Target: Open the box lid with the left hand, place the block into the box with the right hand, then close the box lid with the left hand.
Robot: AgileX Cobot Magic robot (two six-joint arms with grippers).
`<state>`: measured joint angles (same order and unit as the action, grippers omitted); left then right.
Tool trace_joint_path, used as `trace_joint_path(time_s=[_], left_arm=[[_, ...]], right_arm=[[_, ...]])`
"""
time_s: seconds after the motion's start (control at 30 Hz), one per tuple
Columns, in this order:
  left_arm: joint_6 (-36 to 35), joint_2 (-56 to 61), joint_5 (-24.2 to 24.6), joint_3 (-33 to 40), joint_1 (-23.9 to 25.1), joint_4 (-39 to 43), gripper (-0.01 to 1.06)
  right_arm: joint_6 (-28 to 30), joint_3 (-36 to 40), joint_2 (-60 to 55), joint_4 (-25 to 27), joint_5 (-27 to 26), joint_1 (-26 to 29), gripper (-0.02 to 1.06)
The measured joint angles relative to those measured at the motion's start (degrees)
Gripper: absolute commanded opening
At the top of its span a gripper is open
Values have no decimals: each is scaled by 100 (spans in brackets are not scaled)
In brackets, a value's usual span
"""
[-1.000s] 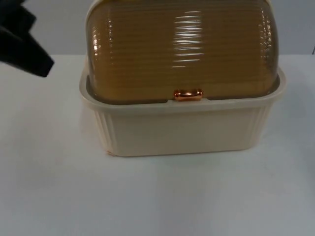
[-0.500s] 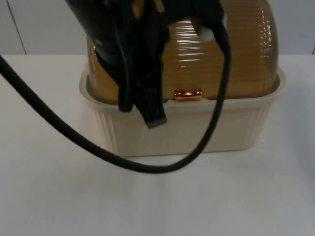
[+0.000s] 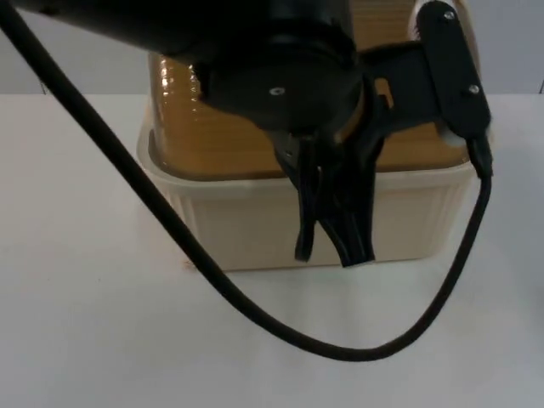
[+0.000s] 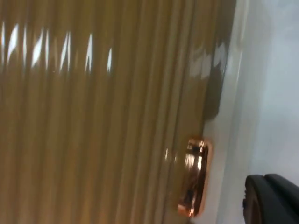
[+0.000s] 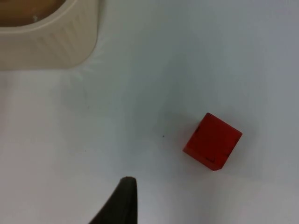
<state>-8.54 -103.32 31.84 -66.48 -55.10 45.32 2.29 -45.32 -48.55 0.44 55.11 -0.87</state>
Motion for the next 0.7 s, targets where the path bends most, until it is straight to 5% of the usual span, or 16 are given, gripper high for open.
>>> trace_joint_path(time_s=[0.7], left_arm=[[-867, -504, -426, -14, 0, 844, 0]], right_arm=[[0, 0, 0, -3, 0, 0, 105]])
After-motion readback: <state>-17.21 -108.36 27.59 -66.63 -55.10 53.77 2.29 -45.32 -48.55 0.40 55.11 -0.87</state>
